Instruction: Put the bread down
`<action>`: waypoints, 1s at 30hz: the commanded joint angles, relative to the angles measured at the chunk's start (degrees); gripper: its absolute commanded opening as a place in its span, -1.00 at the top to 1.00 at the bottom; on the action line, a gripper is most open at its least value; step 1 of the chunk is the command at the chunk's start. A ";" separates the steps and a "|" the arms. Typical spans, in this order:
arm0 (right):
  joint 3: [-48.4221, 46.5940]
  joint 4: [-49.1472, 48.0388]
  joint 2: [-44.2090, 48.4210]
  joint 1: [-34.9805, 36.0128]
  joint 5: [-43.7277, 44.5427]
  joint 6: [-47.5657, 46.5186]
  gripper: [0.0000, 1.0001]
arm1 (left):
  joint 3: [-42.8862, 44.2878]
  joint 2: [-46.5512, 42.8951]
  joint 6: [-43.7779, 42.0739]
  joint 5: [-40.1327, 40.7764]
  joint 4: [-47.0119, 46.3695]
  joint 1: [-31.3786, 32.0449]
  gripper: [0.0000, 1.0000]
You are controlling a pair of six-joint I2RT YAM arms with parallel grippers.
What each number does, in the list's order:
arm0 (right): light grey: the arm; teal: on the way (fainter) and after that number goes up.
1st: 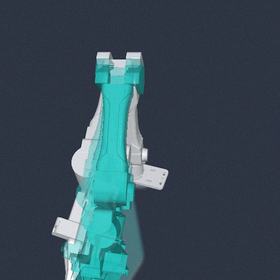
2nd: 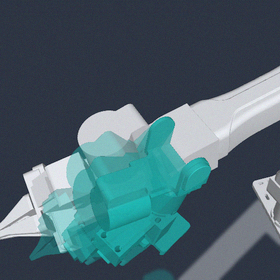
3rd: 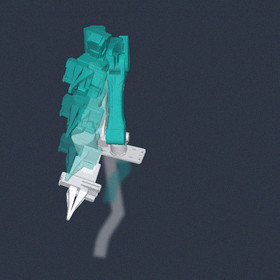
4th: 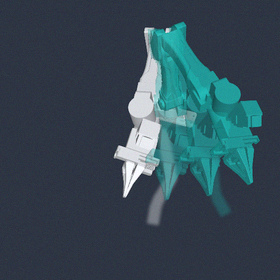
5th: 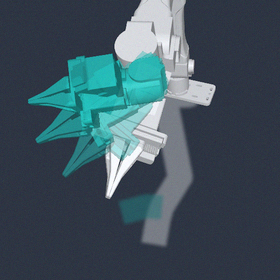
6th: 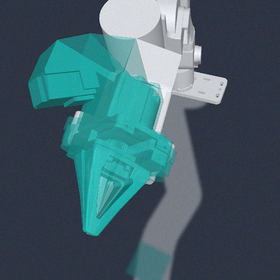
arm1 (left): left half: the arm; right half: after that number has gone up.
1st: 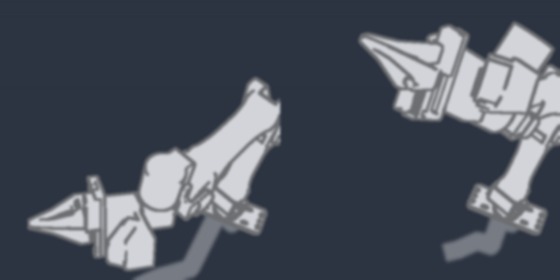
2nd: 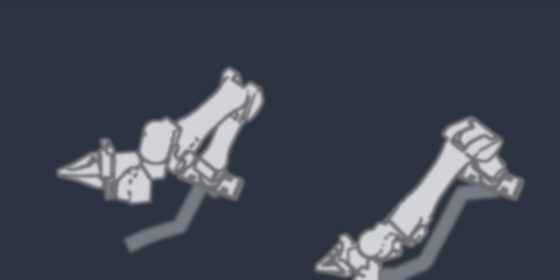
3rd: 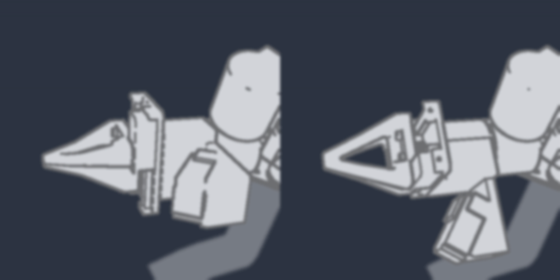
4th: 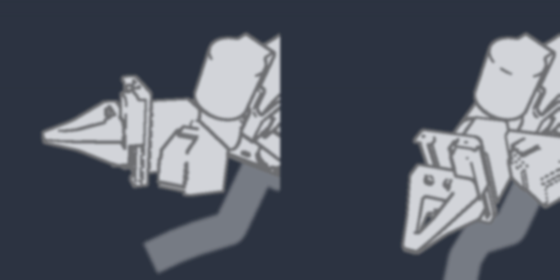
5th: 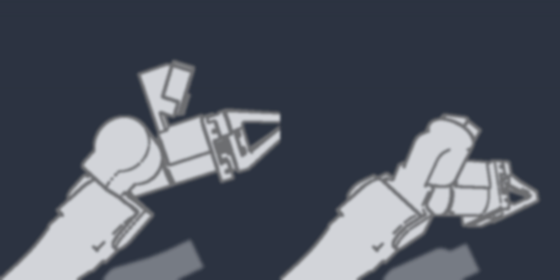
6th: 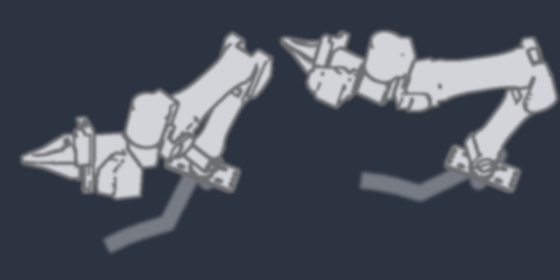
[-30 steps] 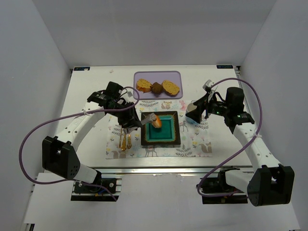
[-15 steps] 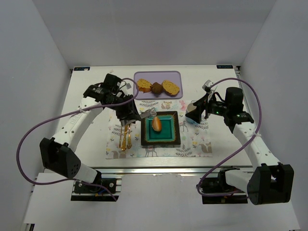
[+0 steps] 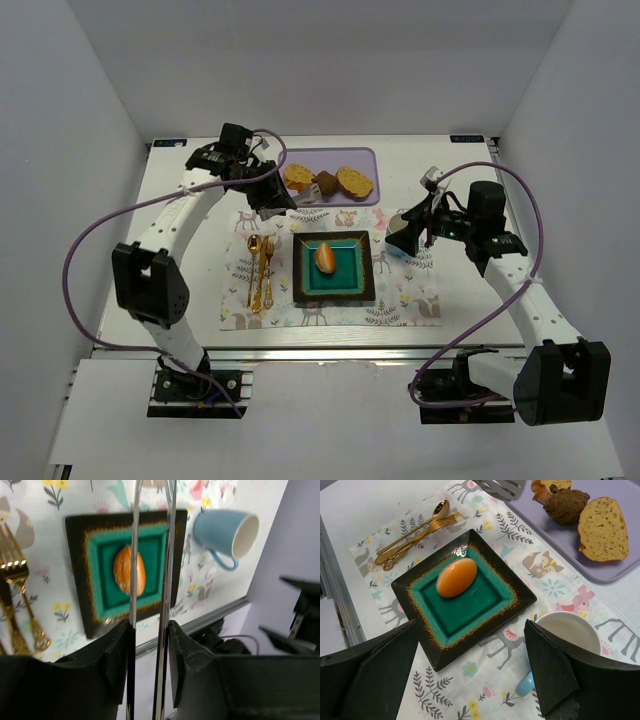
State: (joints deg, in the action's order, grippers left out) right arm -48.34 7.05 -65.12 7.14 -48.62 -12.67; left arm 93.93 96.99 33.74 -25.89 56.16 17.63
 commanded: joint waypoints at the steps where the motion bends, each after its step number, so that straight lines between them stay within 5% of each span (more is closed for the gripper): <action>1: -1.32 -0.81 0.70 -0.19 -1.13 -1.13 -0.79 | 3.53 4.16 5.36 -4.16 -6.06 -1.01 0.11; 9: -0.09 -1.60 1.31 -0.19 -0.51 -0.70 -0.79 | -0.06 5.93 16.35 -12.69 -13.70 -4.09 0.01; 30: 0.44 -1.95 1.23 -0.19 -0.25 -0.69 -0.79 | 1.08 9.00 19.00 -14.45 -13.45 -4.53 -0.01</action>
State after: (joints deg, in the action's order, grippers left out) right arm -48.10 6.98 -65.08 7.14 -48.53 -12.88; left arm 93.45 106.65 52.60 -39.27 42.46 13.02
